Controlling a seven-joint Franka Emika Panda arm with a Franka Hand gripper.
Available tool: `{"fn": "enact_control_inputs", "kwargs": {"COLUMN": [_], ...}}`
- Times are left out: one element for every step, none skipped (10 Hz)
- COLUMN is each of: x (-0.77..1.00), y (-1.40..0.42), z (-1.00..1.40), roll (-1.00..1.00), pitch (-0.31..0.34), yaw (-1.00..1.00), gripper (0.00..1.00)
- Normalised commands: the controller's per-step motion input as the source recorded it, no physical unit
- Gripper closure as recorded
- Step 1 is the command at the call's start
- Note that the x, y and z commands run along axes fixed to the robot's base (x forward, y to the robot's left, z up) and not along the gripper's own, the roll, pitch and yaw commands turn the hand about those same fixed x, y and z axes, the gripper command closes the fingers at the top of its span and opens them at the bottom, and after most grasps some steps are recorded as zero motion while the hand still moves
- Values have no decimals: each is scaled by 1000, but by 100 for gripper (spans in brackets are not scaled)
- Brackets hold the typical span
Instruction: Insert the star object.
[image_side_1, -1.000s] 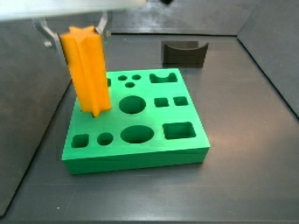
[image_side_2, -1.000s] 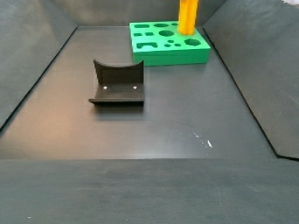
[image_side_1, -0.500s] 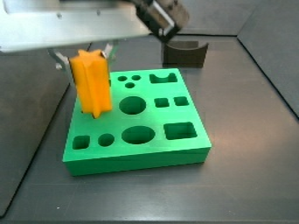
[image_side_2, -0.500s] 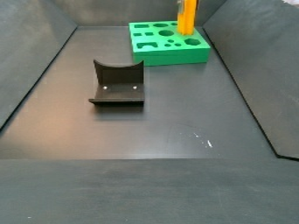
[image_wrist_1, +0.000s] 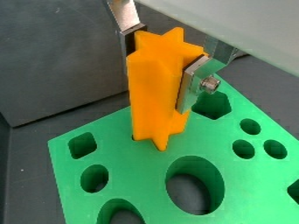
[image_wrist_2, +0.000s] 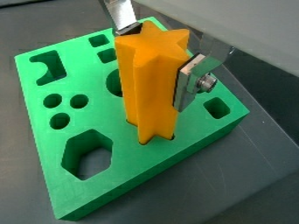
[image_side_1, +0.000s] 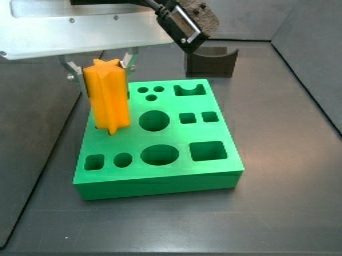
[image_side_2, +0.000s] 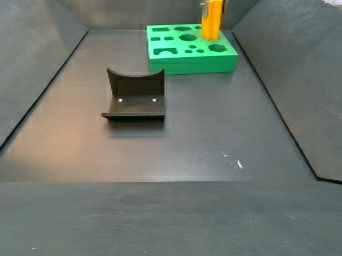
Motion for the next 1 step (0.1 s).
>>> {"fn": "enact_control_inputs", "kwargs": {"x": [0], "y": [0], "z": [0], "roll": [0], "pitch": [0], "yaw": [0], "gripper": [100]}}
